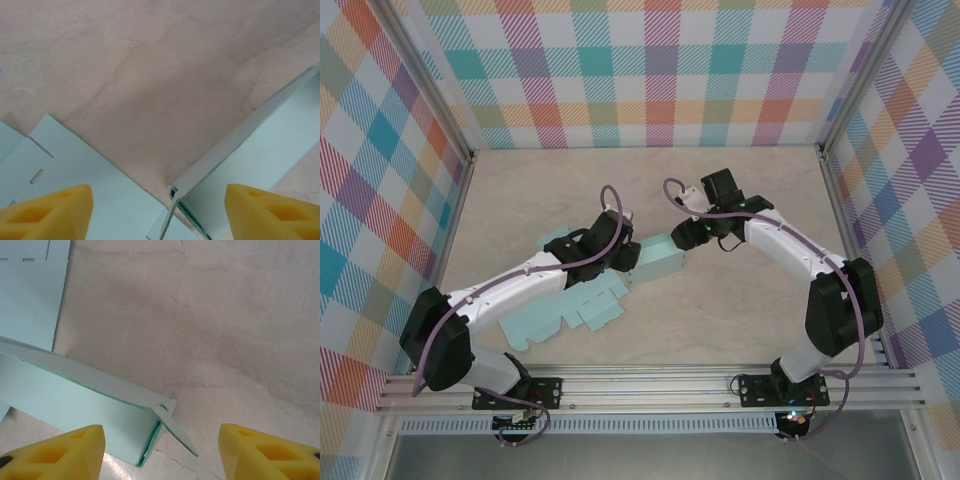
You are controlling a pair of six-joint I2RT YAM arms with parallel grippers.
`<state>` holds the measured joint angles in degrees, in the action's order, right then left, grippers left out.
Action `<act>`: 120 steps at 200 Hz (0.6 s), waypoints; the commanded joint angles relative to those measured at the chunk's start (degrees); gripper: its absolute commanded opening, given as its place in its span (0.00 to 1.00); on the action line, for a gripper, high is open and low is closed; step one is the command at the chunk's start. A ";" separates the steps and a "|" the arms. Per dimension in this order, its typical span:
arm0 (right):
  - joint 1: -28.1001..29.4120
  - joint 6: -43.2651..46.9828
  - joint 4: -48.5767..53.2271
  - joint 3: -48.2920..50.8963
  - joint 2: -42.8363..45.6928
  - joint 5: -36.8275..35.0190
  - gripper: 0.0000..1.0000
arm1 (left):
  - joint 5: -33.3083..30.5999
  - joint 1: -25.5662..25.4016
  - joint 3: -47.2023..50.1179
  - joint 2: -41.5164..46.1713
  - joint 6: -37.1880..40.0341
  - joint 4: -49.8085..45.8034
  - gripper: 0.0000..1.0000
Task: Fold the paper box
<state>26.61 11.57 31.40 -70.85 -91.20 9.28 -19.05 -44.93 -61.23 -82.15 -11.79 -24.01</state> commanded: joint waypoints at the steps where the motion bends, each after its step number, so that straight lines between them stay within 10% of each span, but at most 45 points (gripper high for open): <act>1: 0.37 1.61 1.21 -1.97 -0.45 1.62 0.62 | -3.54 -0.71 -2.39 -1.17 0.40 -2.62 0.61; 51: 0.64 1.17 0.41 -0.48 -0.08 2.05 0.59 | -2.84 -0.84 -1.79 -1.95 -1.29 -2.03 0.39; 120: 1.07 -0.01 0.23 0.32 0.42 2.09 0.52 | -3.33 -0.97 -1.92 -2.25 -1.04 -2.74 0.41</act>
<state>27.18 11.62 31.38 -70.85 -91.22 9.93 -20.71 -45.19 -61.78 -84.07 -12.62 -25.36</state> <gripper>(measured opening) 0.526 0.402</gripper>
